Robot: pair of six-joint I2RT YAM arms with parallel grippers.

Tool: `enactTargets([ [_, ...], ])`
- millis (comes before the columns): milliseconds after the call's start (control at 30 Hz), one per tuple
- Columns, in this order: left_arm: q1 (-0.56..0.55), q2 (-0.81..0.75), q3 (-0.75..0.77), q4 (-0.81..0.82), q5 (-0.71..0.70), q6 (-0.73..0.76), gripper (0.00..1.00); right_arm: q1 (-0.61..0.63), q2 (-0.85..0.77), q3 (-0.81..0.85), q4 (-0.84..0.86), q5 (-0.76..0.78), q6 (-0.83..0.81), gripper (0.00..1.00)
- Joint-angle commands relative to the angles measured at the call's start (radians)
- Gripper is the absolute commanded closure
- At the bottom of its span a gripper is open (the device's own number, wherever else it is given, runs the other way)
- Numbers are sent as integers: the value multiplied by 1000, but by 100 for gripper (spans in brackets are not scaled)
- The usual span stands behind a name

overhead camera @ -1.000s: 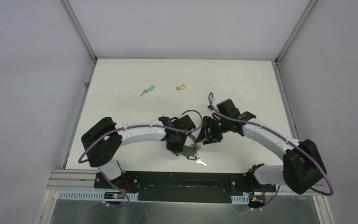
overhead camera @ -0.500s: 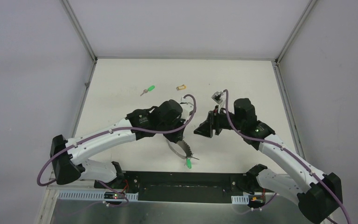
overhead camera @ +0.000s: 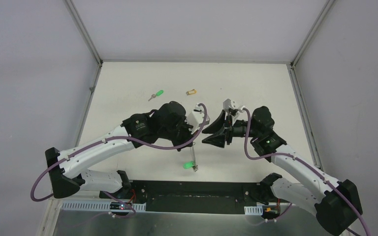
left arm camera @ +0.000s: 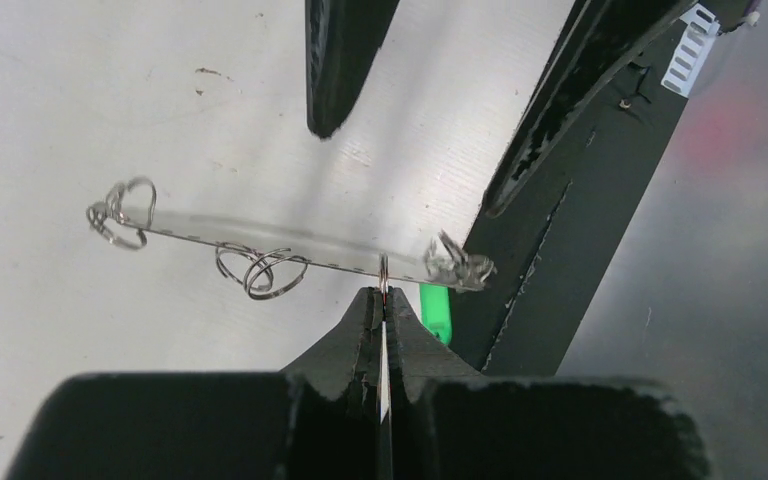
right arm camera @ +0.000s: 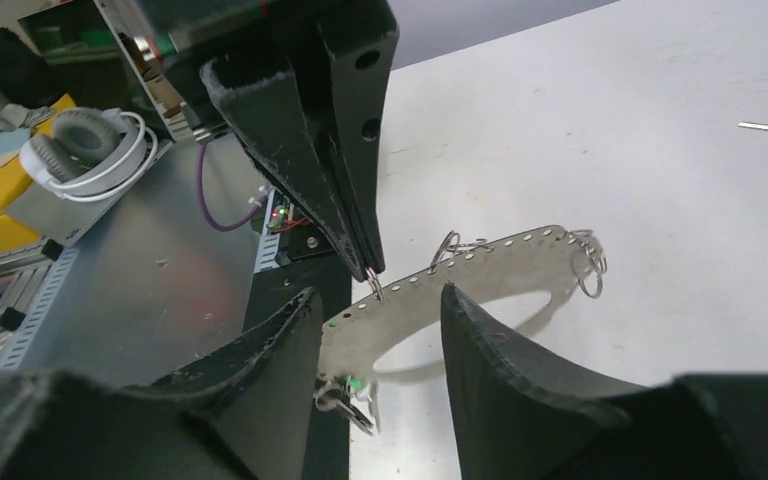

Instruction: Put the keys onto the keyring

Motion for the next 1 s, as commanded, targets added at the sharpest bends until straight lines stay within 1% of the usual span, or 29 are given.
enactTargets([
  [0, -8, -38, 62, 26, 37, 63, 100, 39, 27, 4, 127, -68, -35, 52],
  [133, -8, -41, 69, 26, 37, 60, 100, 78, 53, 14, 135, -70, -60, 52],
  [300, -9, -47, 74, 26, 34, 55, 100, 116, 84, 24, 135, -81, -82, 66],
  [367, -8, -50, 77, 26, 34, 53, 100, 126, 95, 22, 132, -74, -90, 67],
  [433, -8, -55, 77, 26, 35, 50, 100, 136, 104, 23, 113, -52, -103, 67],
  [567, -8, -66, 71, 26, 41, 41, 100, 143, 121, 39, 66, -6, -119, 62],
  [733, -9, -78, 59, 27, 43, 36, 100, 151, 133, 52, 62, 12, -130, 59],
  [833, -9, -85, 49, 27, 40, 36, 100, 152, 122, 56, 62, 17, -134, 56],
  [967, -9, -87, 40, 27, 38, 34, 100, 154, 80, 44, 62, 49, -149, 55],
])
